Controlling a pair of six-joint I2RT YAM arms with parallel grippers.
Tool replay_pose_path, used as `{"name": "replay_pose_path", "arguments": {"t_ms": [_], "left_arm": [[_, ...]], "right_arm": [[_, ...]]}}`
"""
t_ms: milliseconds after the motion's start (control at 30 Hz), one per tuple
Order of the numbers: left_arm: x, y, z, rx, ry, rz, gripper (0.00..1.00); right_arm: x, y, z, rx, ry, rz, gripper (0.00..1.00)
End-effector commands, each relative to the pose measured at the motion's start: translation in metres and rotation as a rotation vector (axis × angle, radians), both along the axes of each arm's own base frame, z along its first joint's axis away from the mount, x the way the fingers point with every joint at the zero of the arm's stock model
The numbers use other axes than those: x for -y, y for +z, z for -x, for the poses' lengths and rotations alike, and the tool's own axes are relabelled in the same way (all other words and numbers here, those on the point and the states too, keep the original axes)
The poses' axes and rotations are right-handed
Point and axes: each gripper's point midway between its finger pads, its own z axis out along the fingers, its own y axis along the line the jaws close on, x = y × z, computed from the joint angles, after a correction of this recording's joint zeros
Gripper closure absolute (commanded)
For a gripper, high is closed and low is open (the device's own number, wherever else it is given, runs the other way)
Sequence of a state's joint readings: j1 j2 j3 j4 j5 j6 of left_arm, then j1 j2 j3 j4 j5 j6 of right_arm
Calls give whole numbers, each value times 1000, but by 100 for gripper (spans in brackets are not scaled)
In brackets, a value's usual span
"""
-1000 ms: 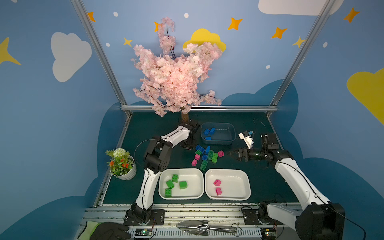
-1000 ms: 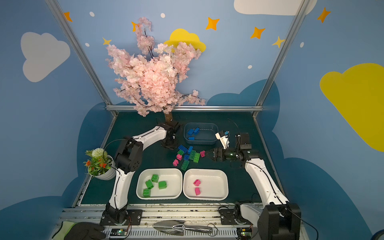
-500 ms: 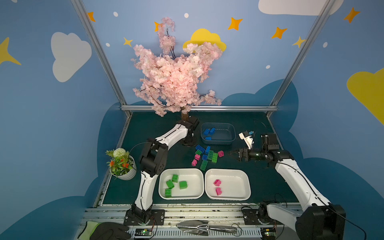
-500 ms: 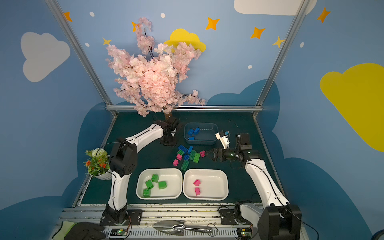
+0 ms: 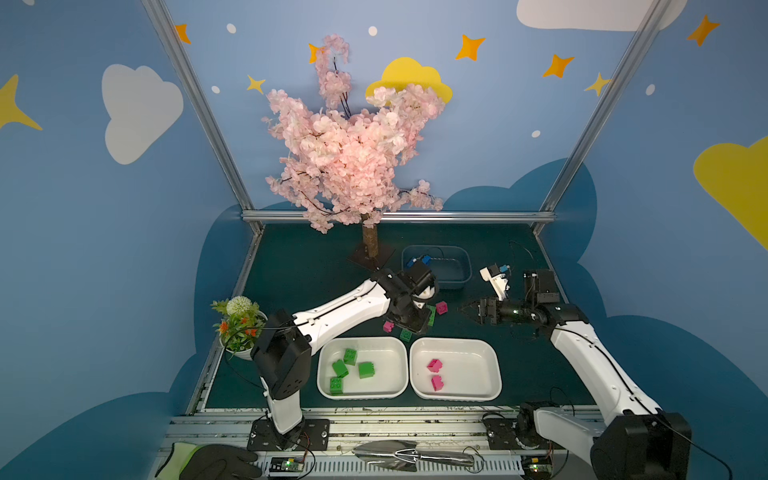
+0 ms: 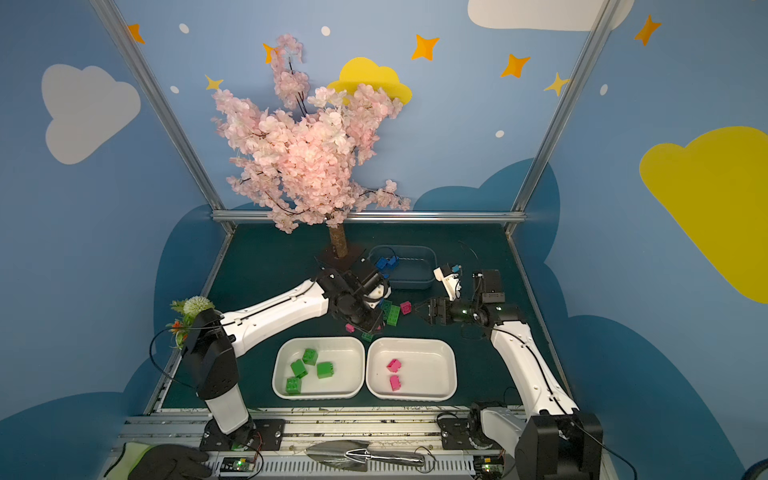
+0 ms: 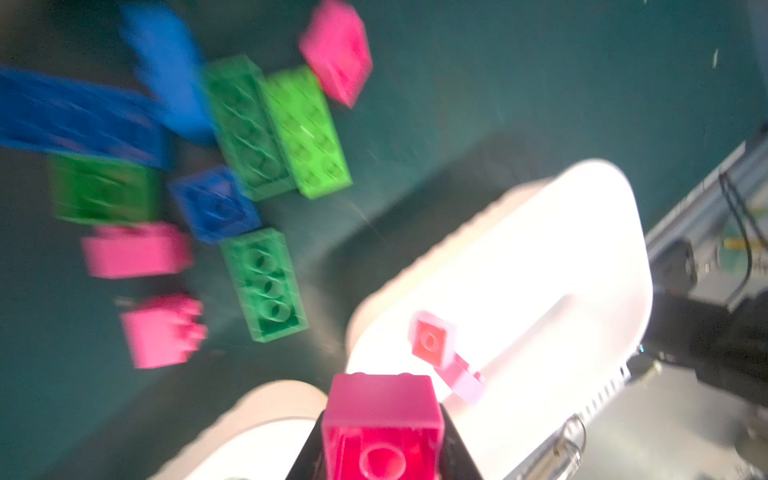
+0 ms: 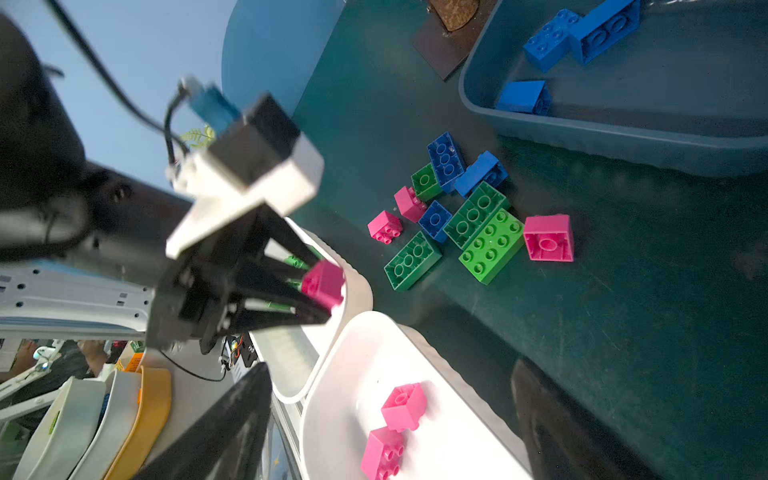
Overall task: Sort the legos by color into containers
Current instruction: 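Carry the pink brick into the white tray with pink bricks and release, then return the left gripper over the pile near the tub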
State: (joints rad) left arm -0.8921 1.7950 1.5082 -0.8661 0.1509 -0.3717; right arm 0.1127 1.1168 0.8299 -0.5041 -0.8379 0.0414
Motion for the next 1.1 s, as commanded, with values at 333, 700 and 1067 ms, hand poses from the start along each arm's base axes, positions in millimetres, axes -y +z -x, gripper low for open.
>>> {"name": "replay_pose_path", "arguments": {"t_ms": [333,700,1067], "left_arm": [[16,-20,30,-41,-50,-28,49],[-50,8,-59,76,73,-145,33],[-71,-42,-156,134,68,-220,34]], "right_arm": [[6,3,1,28,-27,9,10],[2,4,-3,26,-17,-27,11],[0,7,-6,31,-4,-39,11]]}}
